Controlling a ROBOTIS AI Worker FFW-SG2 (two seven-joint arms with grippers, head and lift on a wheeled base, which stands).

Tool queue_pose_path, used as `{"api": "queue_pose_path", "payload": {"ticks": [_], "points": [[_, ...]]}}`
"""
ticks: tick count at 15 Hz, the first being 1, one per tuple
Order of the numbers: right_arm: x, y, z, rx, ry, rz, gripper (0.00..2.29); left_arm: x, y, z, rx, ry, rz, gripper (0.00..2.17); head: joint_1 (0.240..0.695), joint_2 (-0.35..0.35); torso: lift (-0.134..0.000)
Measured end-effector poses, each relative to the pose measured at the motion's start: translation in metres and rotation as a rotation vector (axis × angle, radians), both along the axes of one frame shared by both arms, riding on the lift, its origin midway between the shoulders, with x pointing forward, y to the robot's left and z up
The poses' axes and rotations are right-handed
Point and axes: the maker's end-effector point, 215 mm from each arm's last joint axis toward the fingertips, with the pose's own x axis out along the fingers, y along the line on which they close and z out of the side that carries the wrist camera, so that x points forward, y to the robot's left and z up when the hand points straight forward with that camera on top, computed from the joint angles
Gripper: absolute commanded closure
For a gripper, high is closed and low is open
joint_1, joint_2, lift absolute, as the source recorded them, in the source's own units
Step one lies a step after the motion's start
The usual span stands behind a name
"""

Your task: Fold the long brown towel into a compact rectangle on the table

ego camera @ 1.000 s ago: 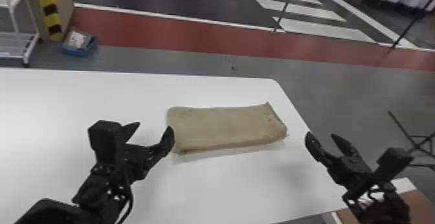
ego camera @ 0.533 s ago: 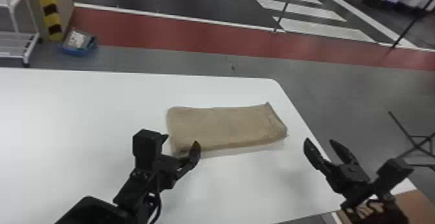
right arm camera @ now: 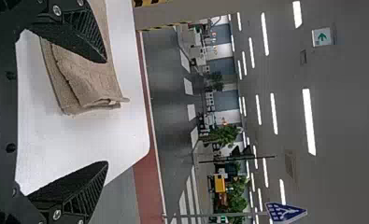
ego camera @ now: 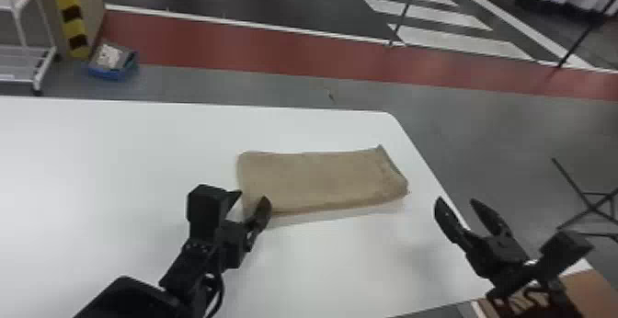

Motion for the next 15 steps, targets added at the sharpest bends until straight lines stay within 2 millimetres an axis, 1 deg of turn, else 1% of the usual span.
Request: {"api": "queue_pose_path", "payload": {"ticks": [9, 10, 11, 12, 14, 15], "points": [[0.002, 0.001, 0.000, 0.006, 0.000, 0.002, 0.13, -0.011, -0.010, -0.002, -0.003, 0.019, -0.034, 0.73, 0.695, -0.350, -0.125], [0.002, 0.001, -0.001, 0.009, -0.001, 0.002, 0.13, -0.013, -0.011, -0.004, 0.002, 0.025, -0.038, 1.00, 0.695, -0.350, -0.125], [0.002, 0.001, -0.001, 0.012, -0.002, 0.001, 0.13, -0.015, -0.012, -0.007, 0.011, 0.031, -0.042, 1.16, 0.695, -0.350, -0.125], [0.002, 0.001, -0.001, 0.016, -0.003, 0.001, 0.13, -0.016, -0.012, -0.010, 0.022, 0.037, -0.044, 1.27, 0.695, -0.350, -0.125], [0.002, 0.000, 0.000, 0.022, -0.008, -0.001, 0.13, -0.019, -0.014, -0.010, 0.034, 0.050, -0.051, 1.27, 0.695, -0.350, -0.125], [0.002, -0.002, 0.002, 0.027, -0.013, -0.004, 0.13, -0.021, -0.015, -0.007, 0.031, 0.052, -0.052, 1.27, 0.695, -0.350, -0.125]]}}
